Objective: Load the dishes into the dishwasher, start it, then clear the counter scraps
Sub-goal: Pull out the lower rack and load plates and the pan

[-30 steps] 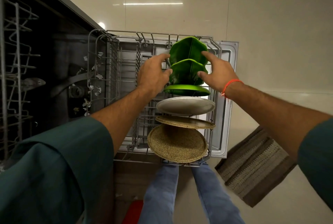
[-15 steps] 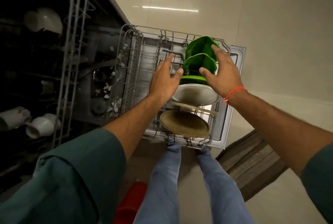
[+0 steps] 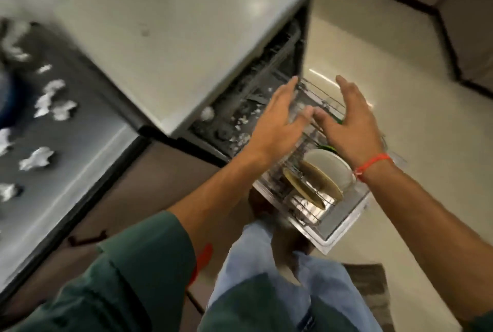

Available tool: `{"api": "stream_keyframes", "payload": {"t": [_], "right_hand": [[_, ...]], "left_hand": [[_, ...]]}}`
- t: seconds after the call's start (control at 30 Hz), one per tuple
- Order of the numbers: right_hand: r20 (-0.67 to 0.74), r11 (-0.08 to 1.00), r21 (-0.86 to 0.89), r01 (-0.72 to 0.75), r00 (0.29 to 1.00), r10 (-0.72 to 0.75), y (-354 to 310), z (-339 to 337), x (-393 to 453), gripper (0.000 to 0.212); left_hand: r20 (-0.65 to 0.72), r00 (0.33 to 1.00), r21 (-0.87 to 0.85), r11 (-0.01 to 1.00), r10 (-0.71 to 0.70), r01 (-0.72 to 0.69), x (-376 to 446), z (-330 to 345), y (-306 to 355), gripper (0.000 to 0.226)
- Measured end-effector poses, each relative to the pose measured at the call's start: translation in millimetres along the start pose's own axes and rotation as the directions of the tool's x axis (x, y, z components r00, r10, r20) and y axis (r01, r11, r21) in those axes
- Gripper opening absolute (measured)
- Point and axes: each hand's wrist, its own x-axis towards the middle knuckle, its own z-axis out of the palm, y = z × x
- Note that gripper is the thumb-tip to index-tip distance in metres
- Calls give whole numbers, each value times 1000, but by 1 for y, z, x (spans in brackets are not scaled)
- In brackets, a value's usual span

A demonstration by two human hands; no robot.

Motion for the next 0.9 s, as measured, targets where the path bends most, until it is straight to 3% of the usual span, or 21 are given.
{"api": "stream_keyframes", "payload": {"t": [0.2,0.43,0.7,0.9], "right_hand": [[176,944,39,329,927,-330,-138,5,-18,71],[381,794,125,595,711,-592,-273,76,-43,69],[549,736,208,644,546,-633,-380,201,-69,69],[679,773,178,609,492,-544,-437,292,-61,64]], "left_hand": [[-342,940,-50,999,-8,-10,-93,-119,29,63],[-648,745,-188,981,-160,47,-189,-248,-18,63],[-731,599,-340,936,-325,94,-240,-363,-107,63],[-695,504,-528,840,-512,125,-226,-448,-201,63]]}}
